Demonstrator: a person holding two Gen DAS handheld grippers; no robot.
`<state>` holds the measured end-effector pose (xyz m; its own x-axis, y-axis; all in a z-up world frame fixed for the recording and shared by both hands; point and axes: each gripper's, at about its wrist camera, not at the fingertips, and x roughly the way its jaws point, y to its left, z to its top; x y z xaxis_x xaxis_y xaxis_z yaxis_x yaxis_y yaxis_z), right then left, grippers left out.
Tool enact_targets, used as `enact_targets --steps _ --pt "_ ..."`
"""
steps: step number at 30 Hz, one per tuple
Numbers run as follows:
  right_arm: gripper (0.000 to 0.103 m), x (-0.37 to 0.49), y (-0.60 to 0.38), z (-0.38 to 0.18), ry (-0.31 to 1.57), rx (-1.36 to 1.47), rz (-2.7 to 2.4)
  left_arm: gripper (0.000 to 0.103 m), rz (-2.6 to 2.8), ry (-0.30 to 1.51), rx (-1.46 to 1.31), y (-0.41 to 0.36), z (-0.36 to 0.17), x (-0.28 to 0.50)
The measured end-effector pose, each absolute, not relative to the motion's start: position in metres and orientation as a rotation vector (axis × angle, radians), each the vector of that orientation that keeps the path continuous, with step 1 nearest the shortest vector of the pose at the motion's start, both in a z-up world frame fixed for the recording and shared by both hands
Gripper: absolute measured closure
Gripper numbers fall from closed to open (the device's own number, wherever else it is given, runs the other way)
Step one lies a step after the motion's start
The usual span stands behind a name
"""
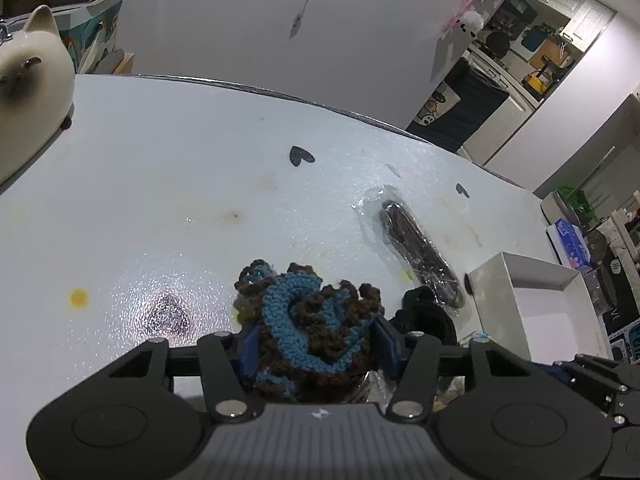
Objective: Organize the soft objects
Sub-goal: 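Grasp the crocheted scrunchie with the left gripper while the right grasps the floral pouch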
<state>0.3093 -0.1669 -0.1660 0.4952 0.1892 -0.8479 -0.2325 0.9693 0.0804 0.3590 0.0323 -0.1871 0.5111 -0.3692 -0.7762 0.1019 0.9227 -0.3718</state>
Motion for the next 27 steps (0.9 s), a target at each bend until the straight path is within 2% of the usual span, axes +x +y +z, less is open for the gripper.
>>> enact_targets --steps 1,3,5,8,27 --pt "0.041 0.309 -0.166 -0.166 1.023 -0.047 0.263 0.051 -0.290 0.997 -0.294 0.032 -0.186 0.358" --pt "0.058 0.306 -0.165 -0.165 1.023 -0.037 0.276 0.054 -0.291 0.994 -0.288 0.034 -0.184 0.356" --pt "0.068 0.304 -0.164 -0.164 1.026 -0.028 0.289 0.055 -0.290 0.991 -0.283 0.034 -0.182 0.354" --pt "0.076 0.298 -0.163 -0.161 1.031 -0.024 0.296 0.057 -0.286 0.982 -0.285 0.036 -0.177 0.347" --pt "0.079 0.242 -0.163 -0.129 0.964 0.016 0.347 0.058 -0.261 0.900 -0.266 0.044 -0.130 0.271"
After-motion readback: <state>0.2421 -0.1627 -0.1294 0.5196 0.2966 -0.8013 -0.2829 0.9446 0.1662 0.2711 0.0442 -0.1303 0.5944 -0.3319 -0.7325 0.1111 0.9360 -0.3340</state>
